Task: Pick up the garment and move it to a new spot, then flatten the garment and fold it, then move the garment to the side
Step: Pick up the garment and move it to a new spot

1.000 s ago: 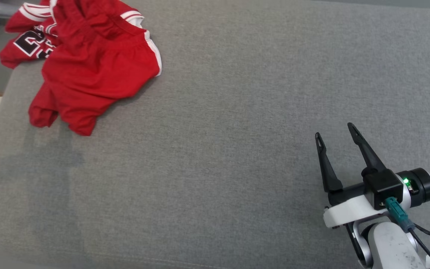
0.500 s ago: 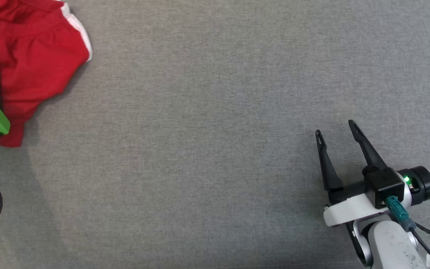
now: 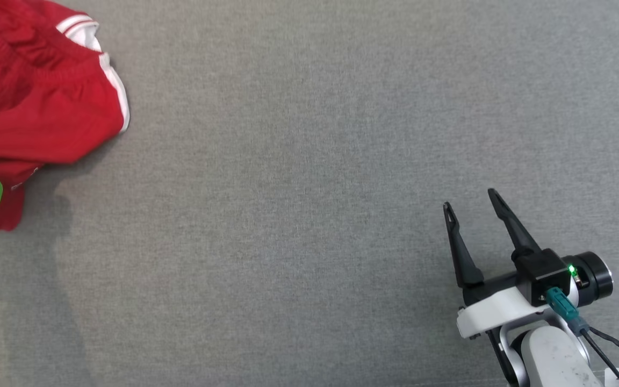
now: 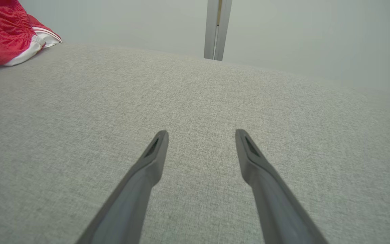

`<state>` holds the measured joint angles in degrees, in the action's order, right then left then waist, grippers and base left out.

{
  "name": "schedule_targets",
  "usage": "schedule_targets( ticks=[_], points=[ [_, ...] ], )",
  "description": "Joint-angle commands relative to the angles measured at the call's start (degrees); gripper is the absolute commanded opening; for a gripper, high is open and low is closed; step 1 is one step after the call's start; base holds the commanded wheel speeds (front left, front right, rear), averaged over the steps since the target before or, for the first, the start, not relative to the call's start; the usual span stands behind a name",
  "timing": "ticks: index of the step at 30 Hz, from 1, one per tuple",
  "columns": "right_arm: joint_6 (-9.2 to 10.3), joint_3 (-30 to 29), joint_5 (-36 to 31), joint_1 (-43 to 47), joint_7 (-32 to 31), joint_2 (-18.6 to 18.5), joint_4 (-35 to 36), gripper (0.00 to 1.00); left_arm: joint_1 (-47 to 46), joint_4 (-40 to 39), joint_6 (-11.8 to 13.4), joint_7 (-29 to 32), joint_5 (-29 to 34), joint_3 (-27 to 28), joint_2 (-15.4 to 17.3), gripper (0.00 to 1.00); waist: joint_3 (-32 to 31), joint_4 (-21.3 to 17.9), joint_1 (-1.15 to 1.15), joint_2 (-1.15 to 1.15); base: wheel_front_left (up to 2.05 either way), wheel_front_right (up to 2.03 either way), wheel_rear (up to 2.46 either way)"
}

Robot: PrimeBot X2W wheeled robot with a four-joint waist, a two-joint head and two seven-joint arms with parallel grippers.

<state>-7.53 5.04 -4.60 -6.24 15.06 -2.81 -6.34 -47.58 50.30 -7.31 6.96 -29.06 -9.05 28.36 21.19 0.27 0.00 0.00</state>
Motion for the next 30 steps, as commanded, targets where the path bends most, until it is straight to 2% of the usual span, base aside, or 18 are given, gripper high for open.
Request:
schedule_targets(
  ticks=[1, 12, 18, 24, 30],
  points=[
    [0.08, 0.11, 0.52, 0.83, 0.18, -0.15, -0.45, 1.0, 1.03, -0.8, -0.17, -0.1, -0.62, -0.69, 1.31, 0.0, -5.11, -0.33, 0.0, 0.0, 0.0, 0.0, 0.0],
    [0.08, -0.16, 3.53, 4.52, 0.18, -0.15, -2.74, 1.0, 1.97, -9.89, -0.18, 1.52, -1.99, -9.54, 6.14, 0.0, -17.51, -3.44, 0.0, 0.0, 0.0, 0.0, 0.0],
    [0.08, -1.32, 4.44, 6.71, 0.18, -0.15, -3.3, 1.0, 1.06, -16.9, -0.18, 2.96, -4.35, -16.13, 6.03, 0.0, -21.86, -7.16, 0.0, 0.0, 0.0, 0.0, 0.0],
    [0.08, -2.8, 4.52, 7.59, 0.18, -0.14, -3.2, 1.0, -0.88, -22.84, -0.15, 1.91, -6.88, -21.77, 2.23, 0.0, -22.16, -10.83, 0.0, 0.0, 0.0, 0.0, 0.0],
    [0.08, -2.85, 5.08, 6.24, 0.18, -0.12, -2.87, 1.0, -0.45, -23.76, -0.14, -3.03, -9.0, -25.16, -5.81, 0.0, -18.71, -13.84, 0.0, 0.0, 0.0, 0.0, 0.0]
  ],
)
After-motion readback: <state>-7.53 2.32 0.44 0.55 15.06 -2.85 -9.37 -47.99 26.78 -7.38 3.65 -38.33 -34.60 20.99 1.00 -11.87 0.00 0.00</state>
